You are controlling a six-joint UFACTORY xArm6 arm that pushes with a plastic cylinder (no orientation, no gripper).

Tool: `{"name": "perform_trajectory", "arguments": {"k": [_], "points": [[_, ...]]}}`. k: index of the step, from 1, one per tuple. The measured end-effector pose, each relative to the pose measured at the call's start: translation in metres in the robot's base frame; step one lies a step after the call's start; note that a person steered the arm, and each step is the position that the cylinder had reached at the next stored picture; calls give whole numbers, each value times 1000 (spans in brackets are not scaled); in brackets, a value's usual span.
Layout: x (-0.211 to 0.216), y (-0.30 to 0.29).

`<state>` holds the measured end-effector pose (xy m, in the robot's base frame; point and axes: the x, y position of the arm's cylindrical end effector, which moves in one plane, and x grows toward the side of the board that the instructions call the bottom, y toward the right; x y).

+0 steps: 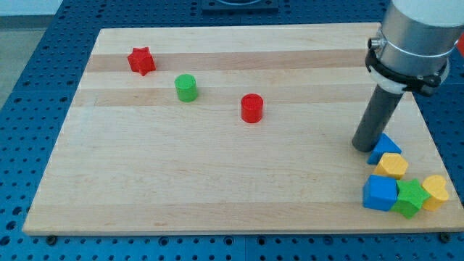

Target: Slide the green circle diagonally in between the red blocks

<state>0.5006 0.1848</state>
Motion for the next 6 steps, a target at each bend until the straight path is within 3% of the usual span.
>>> {"name": "perform_trajectory", "arguments": {"k": [3, 6], "points": [[12, 0], [-18, -27]]}}
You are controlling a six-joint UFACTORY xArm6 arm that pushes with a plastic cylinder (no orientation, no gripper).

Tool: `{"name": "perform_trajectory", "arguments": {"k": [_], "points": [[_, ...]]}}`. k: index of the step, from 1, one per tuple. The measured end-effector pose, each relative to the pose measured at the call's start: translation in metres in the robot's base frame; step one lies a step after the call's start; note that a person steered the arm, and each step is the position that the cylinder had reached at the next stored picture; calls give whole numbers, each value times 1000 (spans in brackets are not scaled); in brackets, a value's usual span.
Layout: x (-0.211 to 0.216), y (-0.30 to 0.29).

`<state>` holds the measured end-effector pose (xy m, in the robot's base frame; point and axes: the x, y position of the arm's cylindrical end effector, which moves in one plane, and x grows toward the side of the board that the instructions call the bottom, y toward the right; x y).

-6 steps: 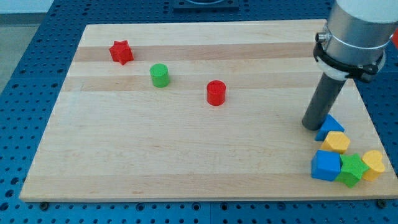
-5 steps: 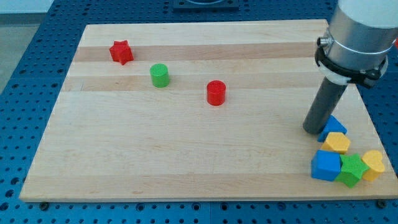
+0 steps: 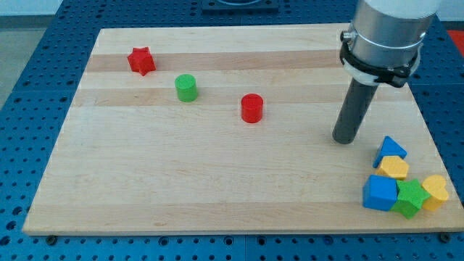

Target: Slide the green circle diagonally in between the red blocks

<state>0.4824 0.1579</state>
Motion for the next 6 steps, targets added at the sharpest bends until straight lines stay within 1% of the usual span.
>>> {"name": "perform_trajectory", "arguments": {"k": [2, 3, 4, 5, 6], "points": [[3, -9], [34, -73], [72, -153], [72, -240], [27, -276]]}}
